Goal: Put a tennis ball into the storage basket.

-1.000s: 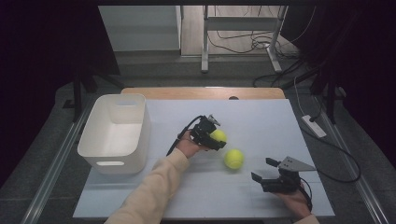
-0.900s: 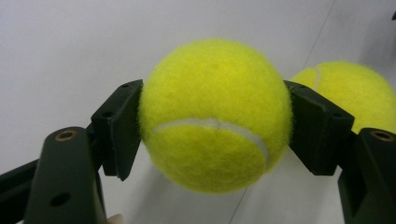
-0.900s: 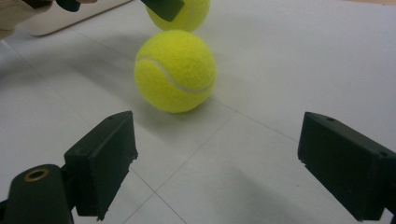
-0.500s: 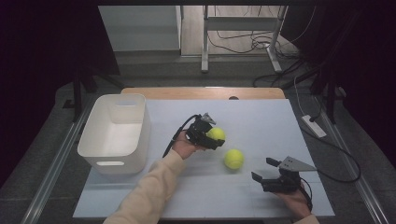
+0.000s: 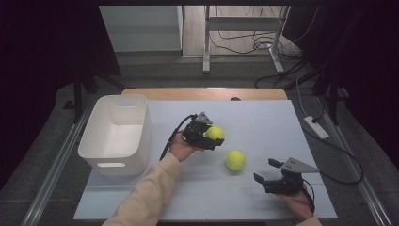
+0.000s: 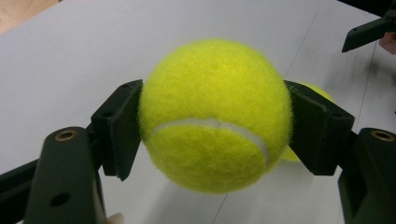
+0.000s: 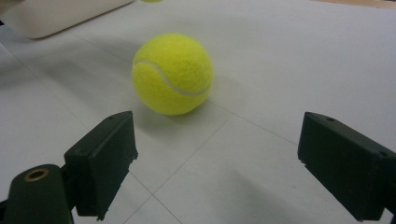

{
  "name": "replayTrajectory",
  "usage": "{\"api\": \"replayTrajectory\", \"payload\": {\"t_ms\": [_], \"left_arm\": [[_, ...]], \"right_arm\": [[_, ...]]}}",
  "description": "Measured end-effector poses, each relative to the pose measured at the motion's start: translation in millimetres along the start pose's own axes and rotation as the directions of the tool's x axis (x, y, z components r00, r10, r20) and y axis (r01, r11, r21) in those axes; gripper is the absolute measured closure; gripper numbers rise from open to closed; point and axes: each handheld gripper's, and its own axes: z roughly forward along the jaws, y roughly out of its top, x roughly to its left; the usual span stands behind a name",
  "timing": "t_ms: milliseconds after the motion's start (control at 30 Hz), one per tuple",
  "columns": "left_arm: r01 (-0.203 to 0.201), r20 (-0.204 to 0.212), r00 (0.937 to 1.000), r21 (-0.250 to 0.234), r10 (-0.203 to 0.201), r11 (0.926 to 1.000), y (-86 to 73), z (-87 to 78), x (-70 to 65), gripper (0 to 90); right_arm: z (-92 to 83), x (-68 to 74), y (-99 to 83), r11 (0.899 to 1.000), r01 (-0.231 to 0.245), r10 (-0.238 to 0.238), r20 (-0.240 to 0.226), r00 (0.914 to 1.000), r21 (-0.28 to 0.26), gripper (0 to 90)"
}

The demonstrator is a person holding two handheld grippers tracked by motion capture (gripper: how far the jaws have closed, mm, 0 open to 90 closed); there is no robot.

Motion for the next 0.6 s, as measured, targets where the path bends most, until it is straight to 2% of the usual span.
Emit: {"api": "replayTrajectory", "payload": {"t_ms": [100,600], "left_arm": [[0.017,0.025,0.9996,-0.022,-0.016,0.9996,-0.2,-4.7,-0.5,27.3],[-0.003,-0.001,1.0000,-0.093,0.002,0.9956,1.6,-25.4,-7.2,27.3]], "right_arm": [[0.0,0.2,0.0,1.000,0.001,-0.001,0.001,1.0000,-0.001,11.4],[-0.4,0.1,0.6,1.000,0.002,-0.002,0.002,1.0000,-0.010,11.7]]}}
